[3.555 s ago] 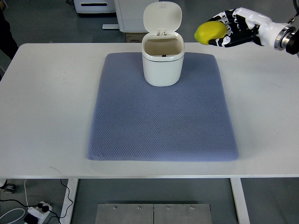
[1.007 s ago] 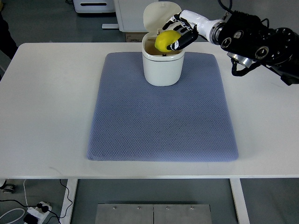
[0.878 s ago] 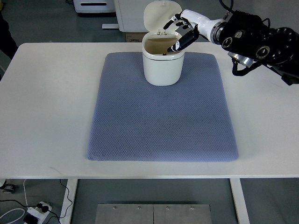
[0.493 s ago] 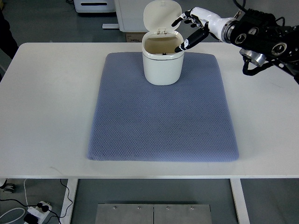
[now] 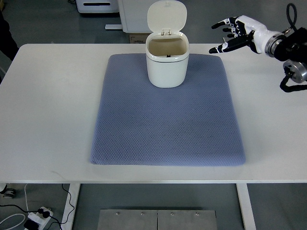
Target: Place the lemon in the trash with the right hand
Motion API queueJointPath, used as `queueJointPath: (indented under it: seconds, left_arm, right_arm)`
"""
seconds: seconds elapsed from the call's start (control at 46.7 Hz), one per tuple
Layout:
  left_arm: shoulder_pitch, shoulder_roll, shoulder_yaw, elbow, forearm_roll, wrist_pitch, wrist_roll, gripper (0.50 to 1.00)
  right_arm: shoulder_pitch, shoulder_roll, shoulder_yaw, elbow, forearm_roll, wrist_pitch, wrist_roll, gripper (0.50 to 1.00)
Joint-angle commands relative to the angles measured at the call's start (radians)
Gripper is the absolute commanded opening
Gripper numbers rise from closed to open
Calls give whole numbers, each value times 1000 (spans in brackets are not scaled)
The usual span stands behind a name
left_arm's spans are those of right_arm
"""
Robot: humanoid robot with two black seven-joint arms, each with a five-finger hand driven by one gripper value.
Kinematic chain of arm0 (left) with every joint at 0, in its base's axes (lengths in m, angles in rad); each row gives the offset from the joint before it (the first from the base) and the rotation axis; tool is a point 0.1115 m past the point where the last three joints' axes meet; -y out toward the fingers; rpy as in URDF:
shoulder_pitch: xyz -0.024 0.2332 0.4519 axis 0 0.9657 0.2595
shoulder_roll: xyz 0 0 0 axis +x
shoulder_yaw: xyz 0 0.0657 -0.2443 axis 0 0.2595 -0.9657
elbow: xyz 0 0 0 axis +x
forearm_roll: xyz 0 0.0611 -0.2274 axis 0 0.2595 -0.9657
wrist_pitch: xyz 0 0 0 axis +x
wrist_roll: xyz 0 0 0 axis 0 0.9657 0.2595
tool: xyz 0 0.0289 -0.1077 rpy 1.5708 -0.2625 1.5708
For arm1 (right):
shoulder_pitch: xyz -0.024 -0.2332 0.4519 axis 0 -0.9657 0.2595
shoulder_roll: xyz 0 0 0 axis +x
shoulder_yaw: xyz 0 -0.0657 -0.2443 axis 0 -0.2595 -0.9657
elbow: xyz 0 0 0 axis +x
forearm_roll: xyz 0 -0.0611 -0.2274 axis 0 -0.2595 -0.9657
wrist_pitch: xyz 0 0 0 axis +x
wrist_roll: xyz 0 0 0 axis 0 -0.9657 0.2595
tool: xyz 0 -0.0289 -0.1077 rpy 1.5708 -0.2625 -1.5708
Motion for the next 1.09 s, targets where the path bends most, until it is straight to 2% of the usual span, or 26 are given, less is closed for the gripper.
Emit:
queueJointPath:
  seconds: [0.0,0.193,0.514,0.835,1.071]
  left_arm:
    - [1,0,0,0,0,0,0,1000]
    - [1,0,0,0,0,0,0,1000]
    - [-1,0,0,0,0,0,0,1000]
    - [-1,0,0,0,0,0,0,1000]
    - [-1,0,0,0,0,0,0,1000]
  right_arm:
    - [-68,-19,98,2,0,0,0,998]
    - [-234,-33,336,0,-6,0,3,1000]
    - [-420,-26,559,-3,-8,0,3,1000]
    - [-654,42,833,20,-6,6,6,1000]
    - [-750,94,942,55,-6,24,94,1000]
